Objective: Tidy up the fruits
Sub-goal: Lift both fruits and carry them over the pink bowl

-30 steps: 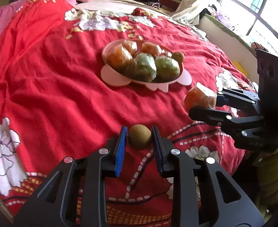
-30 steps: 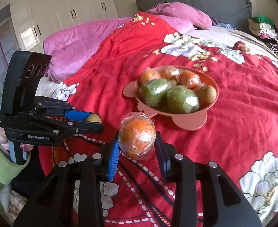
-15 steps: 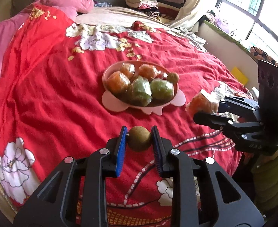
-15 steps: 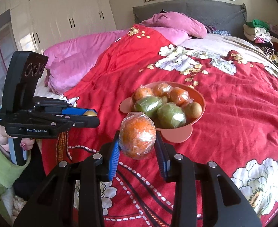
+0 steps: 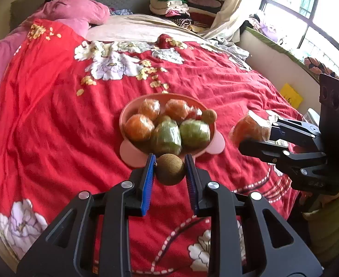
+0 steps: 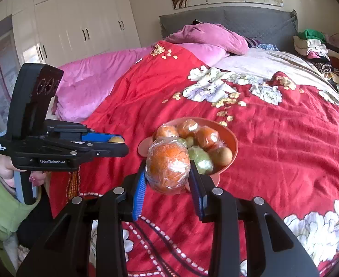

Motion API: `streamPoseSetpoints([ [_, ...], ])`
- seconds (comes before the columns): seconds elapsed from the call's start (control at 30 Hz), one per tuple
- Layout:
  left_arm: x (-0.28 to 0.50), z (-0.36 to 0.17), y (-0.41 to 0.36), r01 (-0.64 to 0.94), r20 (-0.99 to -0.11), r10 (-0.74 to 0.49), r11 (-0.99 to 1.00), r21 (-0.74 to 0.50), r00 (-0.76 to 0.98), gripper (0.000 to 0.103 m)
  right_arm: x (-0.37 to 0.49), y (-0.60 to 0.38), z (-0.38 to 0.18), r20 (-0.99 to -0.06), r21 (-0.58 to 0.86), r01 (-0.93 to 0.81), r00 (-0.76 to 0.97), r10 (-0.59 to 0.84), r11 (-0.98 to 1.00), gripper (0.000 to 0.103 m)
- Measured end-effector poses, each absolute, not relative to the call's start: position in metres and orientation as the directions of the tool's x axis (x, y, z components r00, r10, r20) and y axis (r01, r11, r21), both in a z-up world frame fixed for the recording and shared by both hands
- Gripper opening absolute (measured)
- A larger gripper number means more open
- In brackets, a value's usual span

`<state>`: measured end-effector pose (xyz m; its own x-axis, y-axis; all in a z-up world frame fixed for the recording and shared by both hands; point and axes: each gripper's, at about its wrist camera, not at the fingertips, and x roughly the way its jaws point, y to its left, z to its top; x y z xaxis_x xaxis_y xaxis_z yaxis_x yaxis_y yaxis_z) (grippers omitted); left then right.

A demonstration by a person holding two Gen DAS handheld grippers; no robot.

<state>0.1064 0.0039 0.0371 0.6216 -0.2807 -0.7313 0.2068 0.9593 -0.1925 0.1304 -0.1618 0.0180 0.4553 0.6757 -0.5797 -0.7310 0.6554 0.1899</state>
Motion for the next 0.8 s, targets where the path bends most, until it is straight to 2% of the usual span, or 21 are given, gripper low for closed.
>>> streamPoseSetpoints([
  [0.4, 0.138, 0.052, -0.003, 0.216, -0.714, -0.27, 0.962, -0.168, 0.646, 0.019, 0.161, -0.167, 0.027, -0.566, 0.192, -0.714, 0.48, 0.67, 0.673, 0.033],
  [0.8, 0.165, 0.041, -0.011, 0.224, -0.727, -0.283, 0.958, -0.181, 0.626, 0.019, 0.186, -0.173, 0.035, -0.549, 0.191, -0.699, 0.506, 0.665, 0.689, 0.033],
])
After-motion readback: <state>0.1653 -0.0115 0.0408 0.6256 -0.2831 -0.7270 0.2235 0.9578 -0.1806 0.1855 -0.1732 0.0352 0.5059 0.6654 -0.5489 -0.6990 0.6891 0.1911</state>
